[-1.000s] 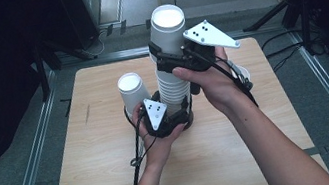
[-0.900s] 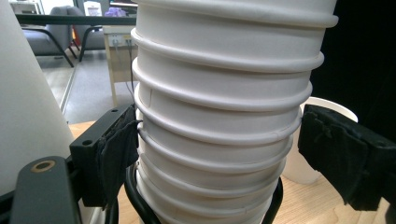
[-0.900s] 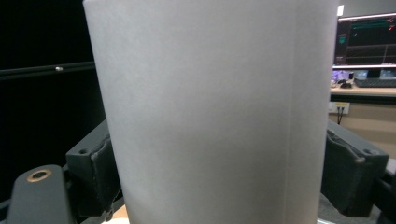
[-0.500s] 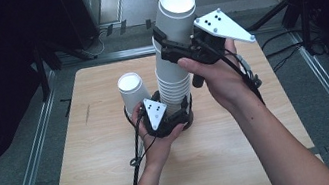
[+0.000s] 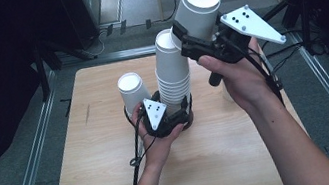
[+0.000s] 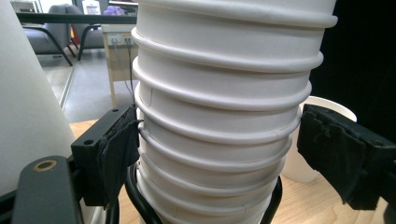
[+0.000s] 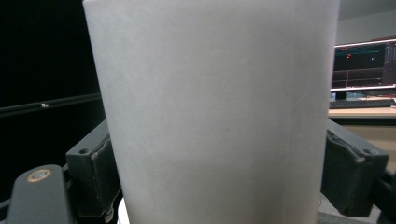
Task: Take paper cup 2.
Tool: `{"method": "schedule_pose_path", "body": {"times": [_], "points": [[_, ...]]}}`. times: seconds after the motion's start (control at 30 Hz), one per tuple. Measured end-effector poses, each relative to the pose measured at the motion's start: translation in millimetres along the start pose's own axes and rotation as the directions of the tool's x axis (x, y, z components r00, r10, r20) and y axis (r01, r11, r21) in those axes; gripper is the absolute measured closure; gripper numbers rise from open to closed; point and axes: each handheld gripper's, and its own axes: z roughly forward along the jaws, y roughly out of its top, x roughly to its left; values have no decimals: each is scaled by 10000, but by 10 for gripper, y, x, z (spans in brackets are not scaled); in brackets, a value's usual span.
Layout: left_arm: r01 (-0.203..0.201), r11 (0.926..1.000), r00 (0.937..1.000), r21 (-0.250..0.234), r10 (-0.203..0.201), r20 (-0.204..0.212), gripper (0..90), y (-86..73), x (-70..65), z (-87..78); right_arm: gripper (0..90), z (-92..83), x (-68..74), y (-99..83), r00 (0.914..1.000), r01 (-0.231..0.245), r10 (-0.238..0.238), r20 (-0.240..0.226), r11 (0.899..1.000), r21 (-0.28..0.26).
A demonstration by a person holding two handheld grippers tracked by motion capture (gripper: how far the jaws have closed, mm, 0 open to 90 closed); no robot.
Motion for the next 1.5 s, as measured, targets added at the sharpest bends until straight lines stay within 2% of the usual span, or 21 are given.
{"method": "schedule_pose_path", "body": {"times": [0.67, 1.03, 1.23, 1.3, 1.5], "points": [[-105, 9999, 9999, 127, 106, -53, 142, -6, -14, -13, 141, -343, -340, -147, 9983, -295, 295, 495, 9996, -14], [-158, 9998, 9999, 155, 158, 9, 89, -32, -62, -107, 141, -480, -460, -437, 9962, -58, 24, 875, 9992, 388], [-205, 9995, 9995, 220, 200, 232, 82, -68, -97, -185, 141, -540, -516, -594, 9948, -149, 93, 1013, 9984, 544], [-196, 9995, 9994, 263, 188, 306, 50, -72, -107, -208, 143, -562, -529, -640, 9937, -138, 69, 1120, 9981, 606], [-190, 9991, 9980, 379, 167, 614, 38, -78, -128, -311, 145, -629, -526, -785, 9932, 189, -281, 1128, 9965, 817]]}}
